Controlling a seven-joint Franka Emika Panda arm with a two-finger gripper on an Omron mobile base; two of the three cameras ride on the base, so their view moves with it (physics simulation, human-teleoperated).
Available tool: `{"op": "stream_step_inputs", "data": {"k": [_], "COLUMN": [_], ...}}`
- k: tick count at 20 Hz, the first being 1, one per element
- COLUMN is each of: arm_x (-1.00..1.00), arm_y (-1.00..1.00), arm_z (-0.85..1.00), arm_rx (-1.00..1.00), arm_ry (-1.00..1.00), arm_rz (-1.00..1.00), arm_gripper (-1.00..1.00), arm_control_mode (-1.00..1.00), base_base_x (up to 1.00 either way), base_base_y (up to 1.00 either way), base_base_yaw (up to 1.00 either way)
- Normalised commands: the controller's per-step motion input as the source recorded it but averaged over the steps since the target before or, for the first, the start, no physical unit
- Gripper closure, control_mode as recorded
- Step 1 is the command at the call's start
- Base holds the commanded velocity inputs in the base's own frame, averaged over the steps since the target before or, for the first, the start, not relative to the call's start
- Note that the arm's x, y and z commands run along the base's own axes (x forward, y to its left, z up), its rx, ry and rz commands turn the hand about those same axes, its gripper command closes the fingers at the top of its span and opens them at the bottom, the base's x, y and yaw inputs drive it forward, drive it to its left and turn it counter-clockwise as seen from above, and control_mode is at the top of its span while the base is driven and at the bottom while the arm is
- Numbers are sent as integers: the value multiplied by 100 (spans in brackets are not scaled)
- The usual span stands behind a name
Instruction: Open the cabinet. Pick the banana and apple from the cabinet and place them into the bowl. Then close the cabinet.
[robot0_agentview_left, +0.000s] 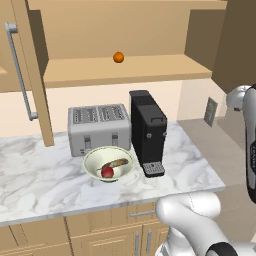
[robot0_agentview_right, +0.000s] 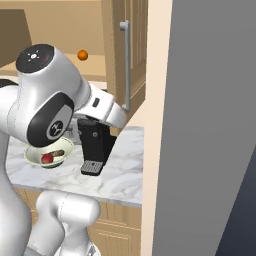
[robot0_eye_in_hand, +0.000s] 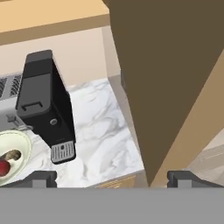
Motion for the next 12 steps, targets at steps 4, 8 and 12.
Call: {"op": "stream_step_inputs", "data": {"k": [4,8,12], "arm_x": [28,27,14], "arm_y": [-30,-30,-19], "arm_z": [0,0,0], "arm_rx": [0,0,0], "arm_ry": [0,-1,-6], "arm_rz": [0,0,0], "arm_gripper": [-100,-100,-100], "arm_control_mode": [-100,-100,-100], "base_base_x": [0,0,0], "base_base_y": [0,0,0], "base_base_yaw": [0,0,0]}}
